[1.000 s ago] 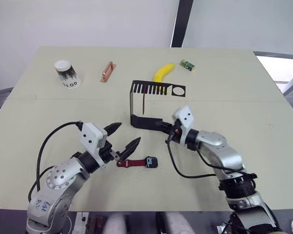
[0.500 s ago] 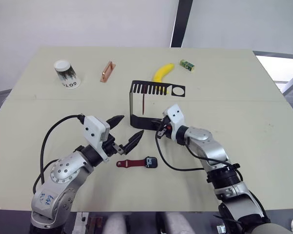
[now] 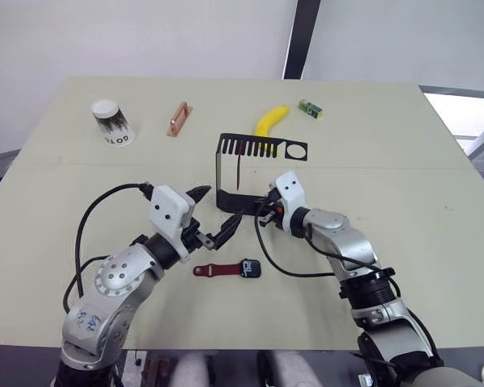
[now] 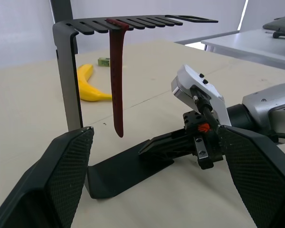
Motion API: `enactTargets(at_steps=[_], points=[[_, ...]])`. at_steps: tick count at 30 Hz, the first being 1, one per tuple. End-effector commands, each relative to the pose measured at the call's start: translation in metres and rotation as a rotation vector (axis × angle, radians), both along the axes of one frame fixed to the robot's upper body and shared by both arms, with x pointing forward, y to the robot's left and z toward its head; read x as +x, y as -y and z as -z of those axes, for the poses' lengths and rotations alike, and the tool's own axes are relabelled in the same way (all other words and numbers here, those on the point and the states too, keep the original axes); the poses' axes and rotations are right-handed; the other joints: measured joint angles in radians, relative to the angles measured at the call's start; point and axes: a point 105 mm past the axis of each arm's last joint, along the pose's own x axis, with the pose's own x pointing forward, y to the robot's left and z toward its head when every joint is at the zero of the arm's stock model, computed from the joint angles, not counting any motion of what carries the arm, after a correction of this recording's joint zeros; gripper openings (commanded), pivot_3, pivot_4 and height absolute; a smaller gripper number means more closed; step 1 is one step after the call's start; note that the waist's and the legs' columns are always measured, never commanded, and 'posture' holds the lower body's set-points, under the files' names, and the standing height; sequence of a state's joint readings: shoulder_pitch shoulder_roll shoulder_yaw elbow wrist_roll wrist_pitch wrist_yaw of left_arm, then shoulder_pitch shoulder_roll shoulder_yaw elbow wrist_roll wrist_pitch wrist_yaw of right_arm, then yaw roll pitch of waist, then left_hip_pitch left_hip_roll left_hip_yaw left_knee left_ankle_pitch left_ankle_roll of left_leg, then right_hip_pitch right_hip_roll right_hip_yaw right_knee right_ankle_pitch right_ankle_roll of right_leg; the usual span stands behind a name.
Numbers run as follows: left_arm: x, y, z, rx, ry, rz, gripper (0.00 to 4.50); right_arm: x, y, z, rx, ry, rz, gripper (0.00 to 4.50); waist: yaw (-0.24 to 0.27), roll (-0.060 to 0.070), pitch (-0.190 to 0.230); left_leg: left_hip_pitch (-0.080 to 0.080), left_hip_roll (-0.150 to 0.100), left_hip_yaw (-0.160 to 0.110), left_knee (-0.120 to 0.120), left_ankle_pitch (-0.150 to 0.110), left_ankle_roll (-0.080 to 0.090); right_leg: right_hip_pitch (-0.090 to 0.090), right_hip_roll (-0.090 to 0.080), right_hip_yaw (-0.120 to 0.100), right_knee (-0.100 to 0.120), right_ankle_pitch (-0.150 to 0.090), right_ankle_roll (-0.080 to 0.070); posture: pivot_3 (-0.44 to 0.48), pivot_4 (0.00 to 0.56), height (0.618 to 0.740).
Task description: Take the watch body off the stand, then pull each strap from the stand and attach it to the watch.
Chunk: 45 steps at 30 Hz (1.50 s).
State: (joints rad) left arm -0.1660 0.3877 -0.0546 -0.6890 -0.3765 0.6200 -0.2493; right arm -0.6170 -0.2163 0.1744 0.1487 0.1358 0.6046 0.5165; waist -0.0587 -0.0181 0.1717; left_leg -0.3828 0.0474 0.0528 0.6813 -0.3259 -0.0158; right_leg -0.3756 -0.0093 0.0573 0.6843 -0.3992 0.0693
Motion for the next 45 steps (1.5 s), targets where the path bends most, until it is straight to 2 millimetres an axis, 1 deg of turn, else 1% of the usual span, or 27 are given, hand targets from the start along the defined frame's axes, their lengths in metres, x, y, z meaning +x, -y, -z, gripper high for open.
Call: enactTargets(at_steps=[1,2,7,10,17,22,26,30,33,36,39,40,44,45], points=[[0.004,0.004,-0.007,-0.017,0.05,-0.034,3.69,-0.004,0.003,0.021,-0.038,-0.069,0.006,0.0,0.0,0.0,0.0,0.0,0.0,0.0,0.0,0.0,0.0,0.0,0.0,0.0,0.0,0.0,0.0,0.0,0.15,0.74],[0.005,0.006,-0.008,-0.029,0.05,-0.041,3.26,-0.004,0.003,0.021,-0.039,-0.071,0.008,0.0,0.001,0.0,0.0,0.0,0.0,0.0,0.0,0.0,0.0,0.0,0.0,0.0,0.0,0.0,0.0,0.0,0.15,0.74],[0.016,0.01,-0.011,-0.086,0.059,-0.099,3.26,-0.003,0.002,0.023,-0.05,-0.07,0.002,0.0,0.001,0.0,0.0,0.0,0.0,0.0,0.0,0.0,0.0,0.0,0.0,0.0,0.0,0.0,0.0,0.0,0.15,0.74],[0.021,0.012,-0.009,-0.088,0.06,-0.123,3.26,-0.002,0.002,0.021,-0.049,-0.066,0.003,0.0,-0.001,0.0,0.0,0.0,0.0,0.0,0.0,0.0,0.0,0.0,0.0,0.0,-0.002,0.0,0.0,0.0,0.15,0.74],[0.043,0.018,-0.011,-0.105,0.083,-0.197,3.26,0.0,0.003,0.022,-0.055,-0.061,0.006,0.0,0.003,-0.001,-0.001,0.0,0.0,0.0,0.0,0.0,0.0,0.0,0.0,0.0,-0.003,0.0,0.0,0.0,0.15,0.74],[0.049,0.025,-0.012,-0.113,0.089,-0.194,3.26,-0.001,0.004,0.023,-0.056,-0.064,0.01,0.0,0.002,-0.001,-0.001,0.0,0.0,0.0,0.0,0.0,0.0,0.0,0.0,0.0,-0.003,0.0,0.0,0.0,0.15,0.74],[0.057,0.027,-0.014,-0.104,0.107,-0.215,3.26,-0.002,0.003,0.025,-0.059,-0.067,0.011,0.0,0.003,-0.001,-0.001,0.0,0.0,0.001,0.0,0.0,0.0,0.0,0.0,0.0,-0.003,0.0,0.0,0.0,0.15,0.74],[0.059,0.032,-0.013,-0.102,0.111,-0.207,3.26,-0.002,0.003,0.025,-0.061,-0.068,0.013,0.0,0.003,-0.001,-0.001,0.0,0.0,0.001,0.0,0.0,0.0,0.0,0.0,0.0,-0.003,0.0,0.0,0.0,0.15,0.74],[0.061,0.04,-0.013,-0.115,0.114,-0.187,3.26,-0.002,0.003,0.025,-0.062,-0.066,0.015,0.0,0.004,-0.001,-0.001,0.0,0.0,0.001,0.0,0.0,0.0,0.0,0.0,0.0,-0.003,0.0,0.0,0.0,0.15,0.74],[0.065,0.041,-0.015,-0.11,0.131,-0.191,3.26,-0.001,0.004,0.024,-0.061,-0.066,0.017,0.0,0.005,-0.001,-0.001,0.0,0.0,0.001,0.0,0.0,0.0,0.0,0.0,0.0,-0.003,0.0,0.0,0.0,0.15,0.74],[0.067,0.043,-0.015,-0.105,0.141,-0.184,2.42,0.0,0.004,0.022,-0.059,-0.065,0.02,0.0,0.004,-0.001,-0.001,0.0,0.0,0.001,0.0,0.0,0.0,0.0,0.0,0.0,-0.003,0.0,0.0,0.0,0.15,0.74],[0.067,0.044,-0.015,-0.104,0.143,-0.18,2.06,0.001,0.004,0.022,-0.056,-0.063,0.022,0.0,0.004,-0.001,-0.001,0.0,0.0,0.001,0.0,0.0,0.0,0.0,0.0,0.0,-0.003,0.0,0.0,0.0,0.15,0.74],[0.068,0.046,-0.014,-0.113,0.137,-0.17,0.06,0.004,0.004,0.017,-0.034,-0.06,0.039,0.0,0.004,-0.001,-0.001,0.0,0.0,0.001,0.0,0.0,0.0,0.0,0.0,0.0,-0.003,0.0,0.0,0.0,0.15,0.74],[0.069,0.046,-0.014,-0.108,0.138,-0.174,0.06,0.005,0.005,0.016,-0.034,-0.06,0.039,0.0,0.004,-0.001,-0.001,0.0,0.0,0.001,0.0,0.0,0.0,0.0,0.0,0.0,-0.003,0.0,0.0,0.0,0.15,0.74]])
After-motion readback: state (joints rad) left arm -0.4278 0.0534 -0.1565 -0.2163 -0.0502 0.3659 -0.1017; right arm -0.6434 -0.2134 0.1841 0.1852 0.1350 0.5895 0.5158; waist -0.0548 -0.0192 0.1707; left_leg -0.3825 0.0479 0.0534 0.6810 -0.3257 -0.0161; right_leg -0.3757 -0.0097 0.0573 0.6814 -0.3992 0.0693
